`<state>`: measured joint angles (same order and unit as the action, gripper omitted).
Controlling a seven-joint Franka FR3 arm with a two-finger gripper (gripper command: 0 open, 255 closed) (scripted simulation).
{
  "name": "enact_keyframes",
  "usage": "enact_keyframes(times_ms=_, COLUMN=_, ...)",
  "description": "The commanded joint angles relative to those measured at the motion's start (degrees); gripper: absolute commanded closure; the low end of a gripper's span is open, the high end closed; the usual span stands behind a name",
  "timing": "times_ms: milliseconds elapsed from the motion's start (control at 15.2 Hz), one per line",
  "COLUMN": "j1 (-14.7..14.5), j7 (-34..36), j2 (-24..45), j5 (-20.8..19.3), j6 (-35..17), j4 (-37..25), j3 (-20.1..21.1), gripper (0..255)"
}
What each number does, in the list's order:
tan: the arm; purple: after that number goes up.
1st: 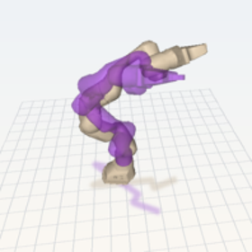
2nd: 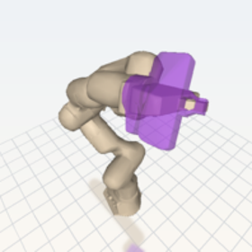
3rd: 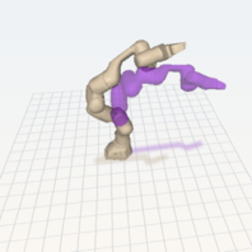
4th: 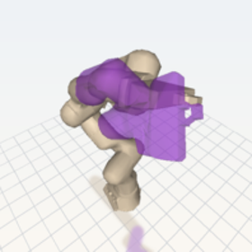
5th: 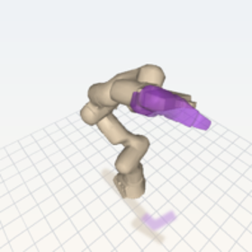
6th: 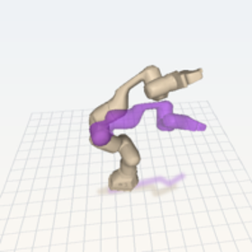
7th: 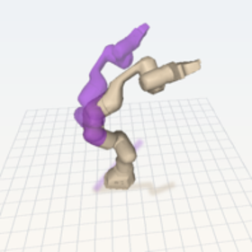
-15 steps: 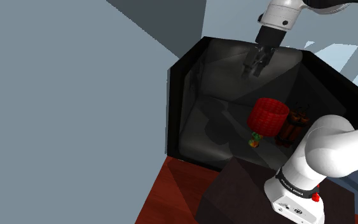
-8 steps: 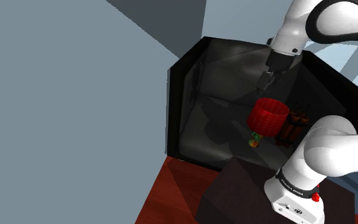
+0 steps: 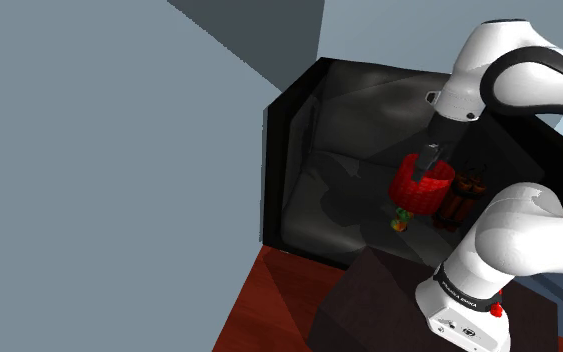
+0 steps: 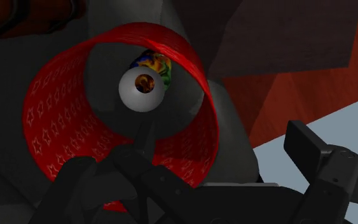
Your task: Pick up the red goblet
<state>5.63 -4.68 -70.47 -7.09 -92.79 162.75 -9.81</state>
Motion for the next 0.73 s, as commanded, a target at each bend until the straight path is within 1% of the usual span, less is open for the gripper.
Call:
enact_keyframes(times_ms=0, j1=0.17, j7=-0.08, j2=-0.31, j5=-0.31, j6=-1.2, j4=1.53, j3=-0.24, gripper=0)
enact_keyframes(times_ms=198, j1=0.5, j7=-0.16, j2=-0.79, j5=-0.77, j6=-3.16, j4=3.99, j3=-0.66, gripper=0)
enact_keyframes(times_ms=330, j1=0.57, j7=-0.18, j2=-0.87, j5=-0.85, j6=-3.54, j4=4.46, j3=-0.75, gripper=0)
enact_keyframes(times_ms=396, j1=0.55, j7=-0.16, j2=-0.85, j5=-0.84, j6=-3.6, j4=4.5, j3=-0.73, gripper=255)
enact_keyframes(times_ms=660, j1=0.55, j7=-0.14, j2=-0.9, j5=-0.82, j6=-3.58, j4=4.53, j3=-0.71, gripper=255)
